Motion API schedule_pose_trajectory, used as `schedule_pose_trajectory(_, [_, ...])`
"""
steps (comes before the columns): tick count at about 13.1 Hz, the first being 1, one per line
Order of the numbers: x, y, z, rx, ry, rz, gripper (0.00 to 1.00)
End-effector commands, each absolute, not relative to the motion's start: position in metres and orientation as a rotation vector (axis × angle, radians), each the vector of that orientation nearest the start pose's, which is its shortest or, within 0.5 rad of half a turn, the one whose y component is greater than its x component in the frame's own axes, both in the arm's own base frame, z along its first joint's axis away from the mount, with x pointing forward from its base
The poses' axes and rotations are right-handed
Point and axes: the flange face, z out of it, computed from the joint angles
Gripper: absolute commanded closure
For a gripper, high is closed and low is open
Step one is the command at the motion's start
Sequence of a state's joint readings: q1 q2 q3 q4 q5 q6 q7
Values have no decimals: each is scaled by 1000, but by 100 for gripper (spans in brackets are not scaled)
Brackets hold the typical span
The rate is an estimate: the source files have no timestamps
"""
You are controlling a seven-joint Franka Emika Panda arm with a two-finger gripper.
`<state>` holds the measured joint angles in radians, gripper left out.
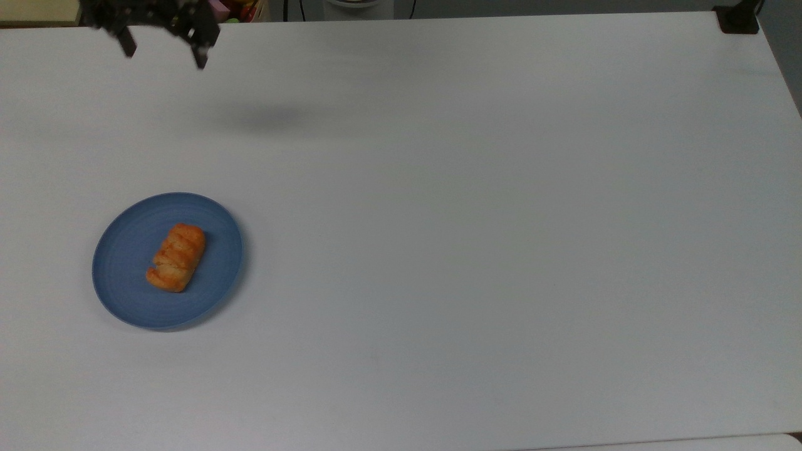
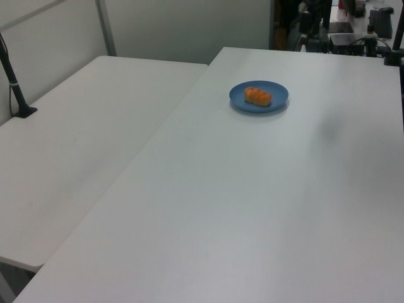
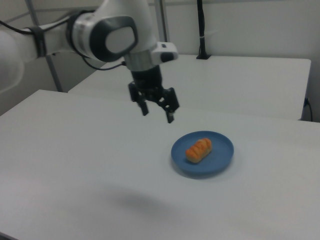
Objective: Put the bread on the table
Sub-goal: 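Move the gripper over the orange bread roll on the blue plate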
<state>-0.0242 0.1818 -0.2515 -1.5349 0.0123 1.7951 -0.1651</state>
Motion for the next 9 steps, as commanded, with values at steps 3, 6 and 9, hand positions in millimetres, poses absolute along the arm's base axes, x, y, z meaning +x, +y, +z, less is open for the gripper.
schedule_pose_trajectory(3, [666,-183,507,-3173,419,-421,0])
schedule_pose_trajectory(6, [690,-189,459,-3170,504,-485,0])
schedule_pose_trajectory(9, [706,-188,421,-3147,534,-552,0])
